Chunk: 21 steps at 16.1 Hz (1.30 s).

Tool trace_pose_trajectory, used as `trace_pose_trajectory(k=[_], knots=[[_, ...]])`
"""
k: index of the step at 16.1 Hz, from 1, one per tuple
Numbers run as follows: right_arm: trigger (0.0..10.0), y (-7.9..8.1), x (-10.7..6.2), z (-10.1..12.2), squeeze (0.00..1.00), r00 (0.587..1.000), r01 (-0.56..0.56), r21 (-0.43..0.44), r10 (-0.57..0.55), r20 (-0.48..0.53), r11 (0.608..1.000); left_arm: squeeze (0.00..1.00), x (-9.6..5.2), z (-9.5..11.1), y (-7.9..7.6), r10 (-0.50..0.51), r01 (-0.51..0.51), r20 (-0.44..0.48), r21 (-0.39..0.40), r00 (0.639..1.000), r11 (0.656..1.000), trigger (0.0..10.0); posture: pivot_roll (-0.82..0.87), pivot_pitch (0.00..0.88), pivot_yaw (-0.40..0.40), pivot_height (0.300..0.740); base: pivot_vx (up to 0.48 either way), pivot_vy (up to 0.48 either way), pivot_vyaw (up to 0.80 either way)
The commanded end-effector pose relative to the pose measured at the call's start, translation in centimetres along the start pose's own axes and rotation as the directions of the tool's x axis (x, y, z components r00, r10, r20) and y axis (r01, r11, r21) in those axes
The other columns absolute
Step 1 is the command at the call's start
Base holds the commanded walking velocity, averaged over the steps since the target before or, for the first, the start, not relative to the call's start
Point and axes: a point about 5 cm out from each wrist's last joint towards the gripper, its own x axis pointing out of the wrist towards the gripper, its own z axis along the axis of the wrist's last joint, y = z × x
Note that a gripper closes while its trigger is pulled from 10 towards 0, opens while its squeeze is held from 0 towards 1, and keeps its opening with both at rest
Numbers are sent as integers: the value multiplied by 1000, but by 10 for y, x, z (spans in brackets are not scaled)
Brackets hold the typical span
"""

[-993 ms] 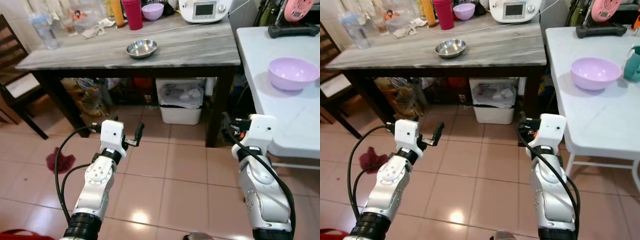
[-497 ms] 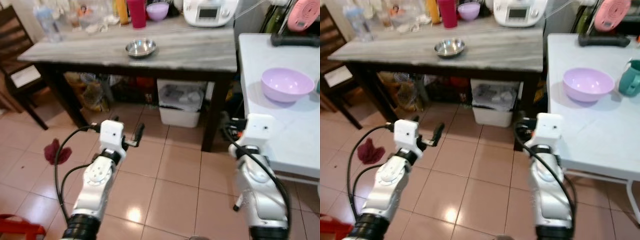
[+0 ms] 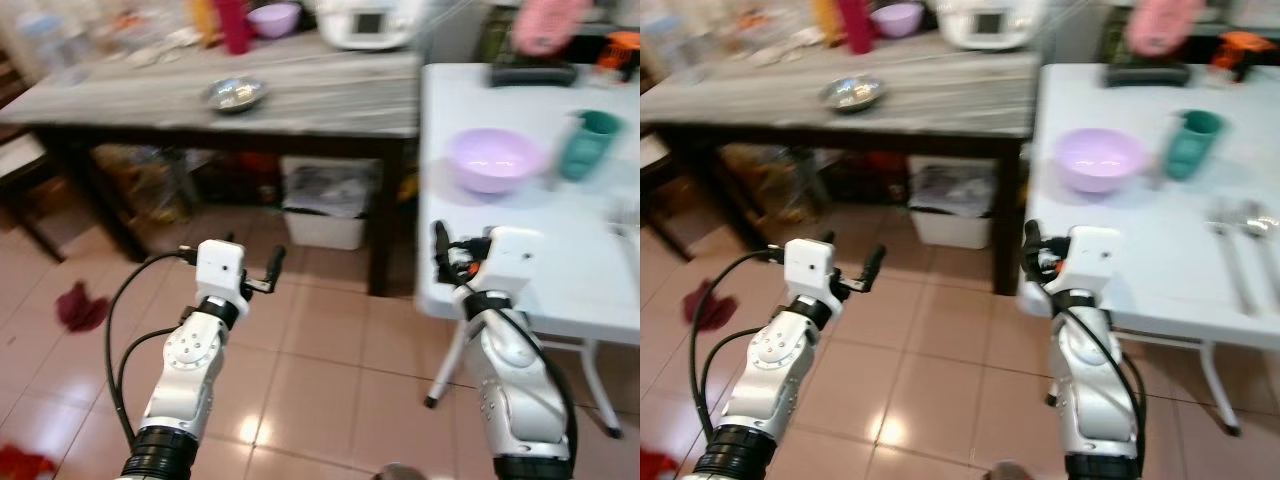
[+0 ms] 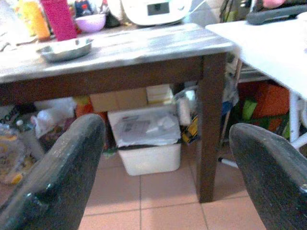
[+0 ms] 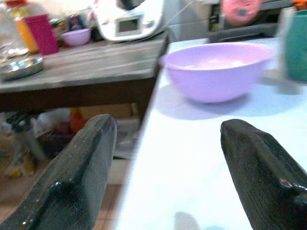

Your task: Setting the table

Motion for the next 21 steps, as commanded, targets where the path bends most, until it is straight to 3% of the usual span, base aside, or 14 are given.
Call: trace_pose_trajectory(k=[1,10,12,14,15,16,21], knots=[[10000,-5,-1,3,0,1000,19,-7,-19,15,1000,0,1,2,-2,-13,13,7,0,1000,1000,10000,-259,87,113,740,0,-266,-800],[10000,-8,2,4,0,999,53,-26,-53,0,998,0,2,6,-3,-15,15,35,-15,999,1000,10000,-258,86,116,740,0,-174,0],[10000,1,3,5,0,1000,9,-114,-6,29,993,0,1,5,-1,-20,20,28,-17,999,1000,10000,-256,84,117,740,0,0,0],[10000,5,3,6,0,999,-12,-88,15,39,996,0,0,5,0,-35,37,31,-59,999,998,10000,-254,82,118,740,0,0,0],[10000,5,4,8,0,999,-19,-130,26,47,991,0,-1,6,1,-41,43,34,-59,999,997,10000,-255,82,118,740,0,0,0],[10000,6,4,9,0,999,-32,-95,36,35,995,0,-1,7,1,-50,53,41,-72,998,996,10000,-255,81,117,740,0,0,0],[10000,8,2,10,0,996,-71,-122,78,48,990,0,-1,7,-6,-98,103,54,-101,994,990,10000,-256,78,114,740,283,0,0]])
